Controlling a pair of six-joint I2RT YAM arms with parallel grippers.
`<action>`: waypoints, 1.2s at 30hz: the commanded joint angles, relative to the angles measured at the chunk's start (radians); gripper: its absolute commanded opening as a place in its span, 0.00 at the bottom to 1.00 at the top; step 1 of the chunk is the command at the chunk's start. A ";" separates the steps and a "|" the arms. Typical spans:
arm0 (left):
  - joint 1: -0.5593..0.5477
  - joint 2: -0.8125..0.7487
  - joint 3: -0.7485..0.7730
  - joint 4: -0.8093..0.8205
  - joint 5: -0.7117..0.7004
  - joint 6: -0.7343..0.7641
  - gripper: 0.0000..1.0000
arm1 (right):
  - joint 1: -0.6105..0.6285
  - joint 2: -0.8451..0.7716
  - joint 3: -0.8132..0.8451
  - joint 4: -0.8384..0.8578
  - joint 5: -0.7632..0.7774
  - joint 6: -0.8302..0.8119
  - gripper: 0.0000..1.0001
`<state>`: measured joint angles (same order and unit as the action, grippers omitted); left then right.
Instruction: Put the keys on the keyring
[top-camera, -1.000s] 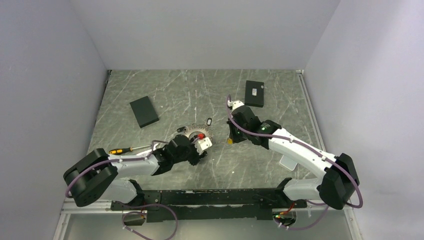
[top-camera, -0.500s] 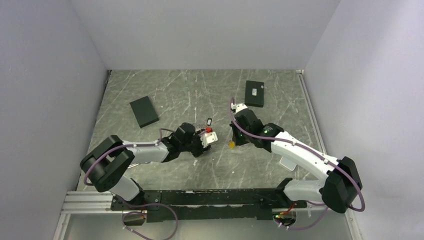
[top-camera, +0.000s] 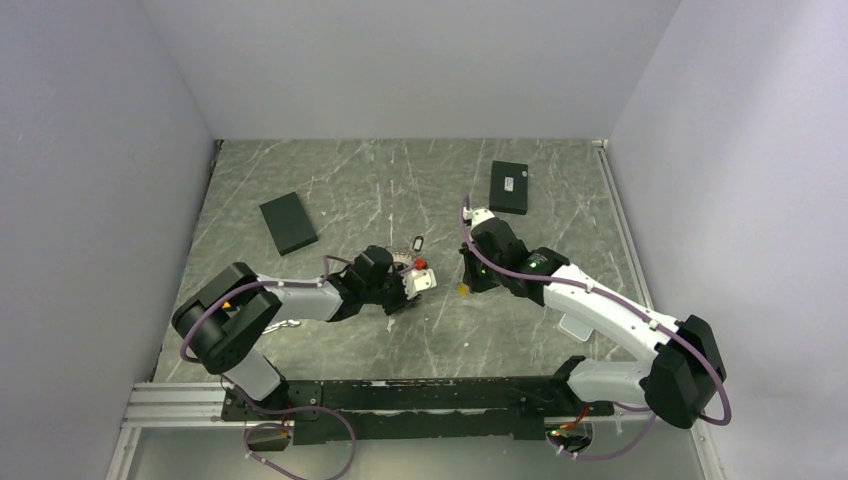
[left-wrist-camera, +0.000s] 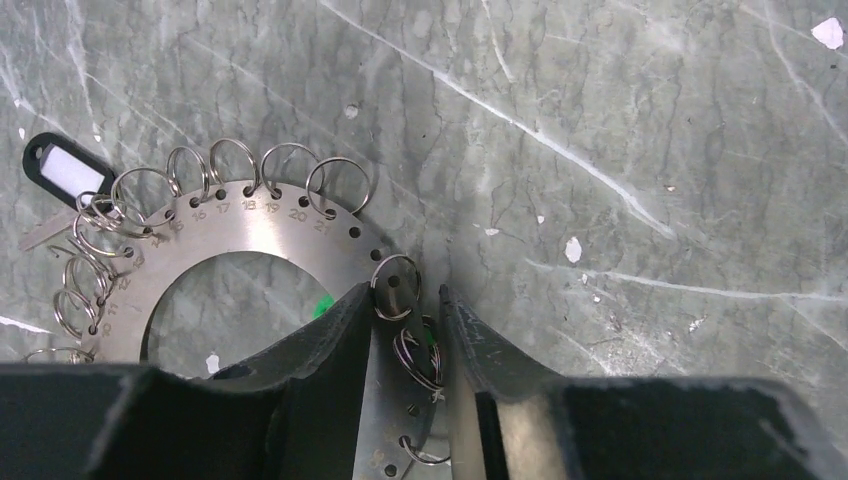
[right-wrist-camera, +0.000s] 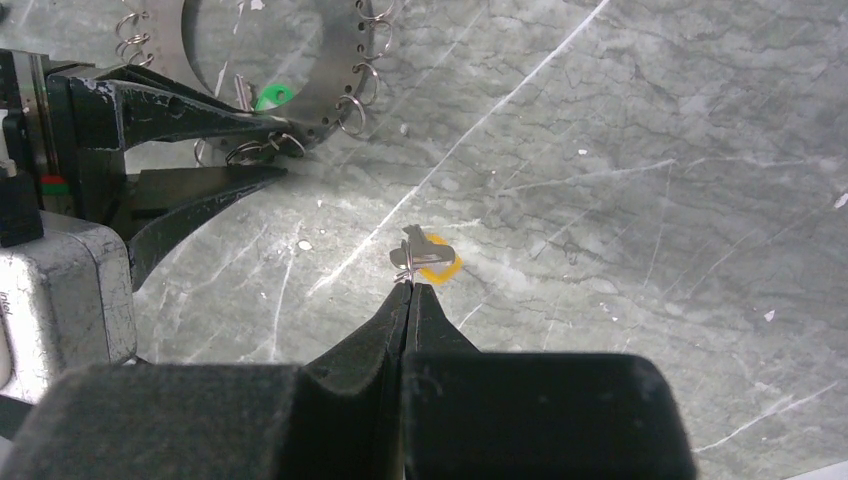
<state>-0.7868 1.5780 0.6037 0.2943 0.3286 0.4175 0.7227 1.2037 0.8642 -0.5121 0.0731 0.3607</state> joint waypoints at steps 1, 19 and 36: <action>0.004 0.028 0.022 0.037 0.041 0.026 0.33 | -0.006 -0.024 -0.004 0.037 -0.010 0.001 0.00; 0.001 -0.061 0.024 -0.007 0.093 0.068 0.00 | -0.011 -0.032 -0.006 0.039 -0.026 0.000 0.00; -0.032 -0.272 -0.033 0.035 0.050 -0.009 0.00 | -0.011 -0.034 -0.042 0.135 -0.304 0.056 0.00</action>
<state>-0.8005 1.3609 0.6033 0.2588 0.3820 0.4446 0.7147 1.1553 0.8230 -0.4473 -0.1188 0.3763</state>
